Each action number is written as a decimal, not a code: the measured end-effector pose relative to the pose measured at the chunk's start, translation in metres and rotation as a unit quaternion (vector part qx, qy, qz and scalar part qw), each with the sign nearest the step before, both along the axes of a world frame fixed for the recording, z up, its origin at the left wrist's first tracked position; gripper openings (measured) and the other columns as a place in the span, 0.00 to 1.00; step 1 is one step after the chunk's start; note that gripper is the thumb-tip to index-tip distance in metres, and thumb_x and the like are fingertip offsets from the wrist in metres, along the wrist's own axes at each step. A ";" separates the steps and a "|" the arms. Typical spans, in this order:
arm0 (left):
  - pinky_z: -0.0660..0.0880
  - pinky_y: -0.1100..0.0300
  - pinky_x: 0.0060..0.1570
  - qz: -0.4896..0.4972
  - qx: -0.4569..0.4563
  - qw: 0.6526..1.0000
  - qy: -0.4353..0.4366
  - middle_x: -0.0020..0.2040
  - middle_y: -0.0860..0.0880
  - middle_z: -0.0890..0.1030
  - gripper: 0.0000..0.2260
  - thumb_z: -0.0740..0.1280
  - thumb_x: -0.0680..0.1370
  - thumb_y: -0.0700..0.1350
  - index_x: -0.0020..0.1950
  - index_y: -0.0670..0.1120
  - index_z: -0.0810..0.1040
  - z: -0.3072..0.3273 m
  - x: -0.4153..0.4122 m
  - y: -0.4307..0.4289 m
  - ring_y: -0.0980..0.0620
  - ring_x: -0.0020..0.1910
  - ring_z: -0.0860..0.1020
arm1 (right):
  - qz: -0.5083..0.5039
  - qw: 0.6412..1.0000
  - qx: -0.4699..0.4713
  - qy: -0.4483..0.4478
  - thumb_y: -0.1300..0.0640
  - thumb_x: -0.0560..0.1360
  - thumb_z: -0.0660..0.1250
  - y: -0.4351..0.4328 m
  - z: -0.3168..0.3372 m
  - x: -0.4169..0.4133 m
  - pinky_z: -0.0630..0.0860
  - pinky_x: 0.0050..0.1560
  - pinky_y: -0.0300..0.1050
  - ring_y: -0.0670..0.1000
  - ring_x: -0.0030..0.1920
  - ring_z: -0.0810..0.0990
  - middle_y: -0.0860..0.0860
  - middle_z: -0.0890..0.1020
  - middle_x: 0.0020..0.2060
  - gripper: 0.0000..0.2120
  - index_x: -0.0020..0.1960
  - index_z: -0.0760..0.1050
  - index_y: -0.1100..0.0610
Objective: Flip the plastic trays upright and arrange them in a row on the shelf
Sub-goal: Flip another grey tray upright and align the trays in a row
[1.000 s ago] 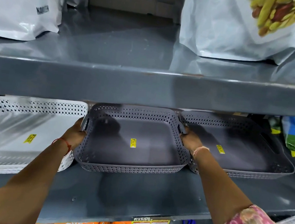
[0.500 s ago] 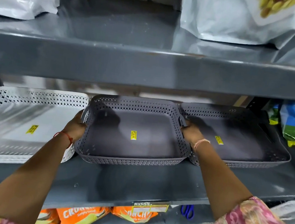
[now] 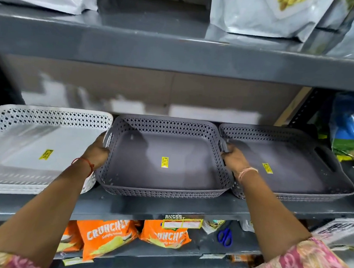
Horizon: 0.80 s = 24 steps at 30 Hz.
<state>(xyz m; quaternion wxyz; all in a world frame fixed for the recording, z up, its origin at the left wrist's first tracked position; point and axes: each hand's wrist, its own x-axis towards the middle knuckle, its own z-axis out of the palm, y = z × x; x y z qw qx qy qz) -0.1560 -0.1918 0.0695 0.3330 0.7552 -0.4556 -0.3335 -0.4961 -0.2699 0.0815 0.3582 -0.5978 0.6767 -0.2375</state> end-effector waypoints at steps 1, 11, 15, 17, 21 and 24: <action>0.69 0.47 0.67 -0.007 -0.002 1.000 0.005 0.69 0.44 0.72 0.29 0.60 0.73 0.33 0.72 0.51 0.61 -0.004 0.004 0.000 0.40 0.65 0.72 | 0.000 1.000 -0.001 -0.001 0.64 0.78 0.55 0.003 0.001 -0.001 0.67 0.27 0.34 0.46 0.31 0.70 0.63 0.70 0.68 0.22 0.72 0.60 0.60; 0.66 0.49 0.67 -0.002 -0.004 1.000 0.016 0.71 0.42 0.68 0.29 0.59 0.74 0.32 0.74 0.47 0.58 -0.003 -0.001 0.013 0.40 0.67 0.69 | 0.006 1.000 0.017 -0.019 0.66 0.77 0.56 0.014 0.002 -0.004 0.69 0.33 0.43 0.47 0.30 0.68 0.53 0.75 0.39 0.22 0.71 0.63 0.61; 0.67 0.45 0.68 -0.011 -0.005 1.000 0.007 0.71 0.40 0.68 0.29 0.59 0.75 0.33 0.74 0.46 0.56 -0.005 0.004 0.013 0.38 0.67 0.69 | -0.004 1.000 0.020 -0.022 0.65 0.77 0.57 0.017 0.004 -0.005 0.67 0.31 0.41 0.47 0.30 0.67 0.49 0.72 0.33 0.21 0.70 0.63 0.62; 0.67 0.45 0.68 -0.011 -0.004 1.000 0.006 0.71 0.40 0.67 0.29 0.59 0.75 0.33 0.74 0.46 0.56 -0.005 0.004 0.013 0.37 0.67 0.69 | -0.007 1.000 0.016 -0.025 0.65 0.77 0.57 0.019 0.006 -0.004 0.67 0.31 0.41 0.48 0.30 0.67 0.50 0.73 0.35 0.21 0.70 0.62 0.61; 0.66 0.44 0.68 -0.007 -0.002 1.000 0.008 0.71 0.40 0.68 0.29 0.60 0.75 0.34 0.74 0.46 0.56 -0.004 0.004 0.013 0.37 0.67 0.69 | -0.007 0.999 0.015 -0.034 0.64 0.78 0.57 0.021 0.007 -0.002 0.74 0.45 0.49 0.52 0.38 0.71 0.57 0.76 0.48 0.22 0.72 0.60 0.59; 0.67 0.43 0.68 -0.005 -0.002 1.000 0.014 0.71 0.40 0.68 0.28 0.60 0.75 0.34 0.74 0.46 0.57 -0.003 0.006 0.012 0.37 0.67 0.69 | -0.007 0.999 0.013 -0.035 0.63 0.78 0.58 0.023 0.007 -0.001 0.74 0.52 0.51 0.56 0.46 0.75 0.61 0.77 0.58 0.23 0.72 0.59 0.59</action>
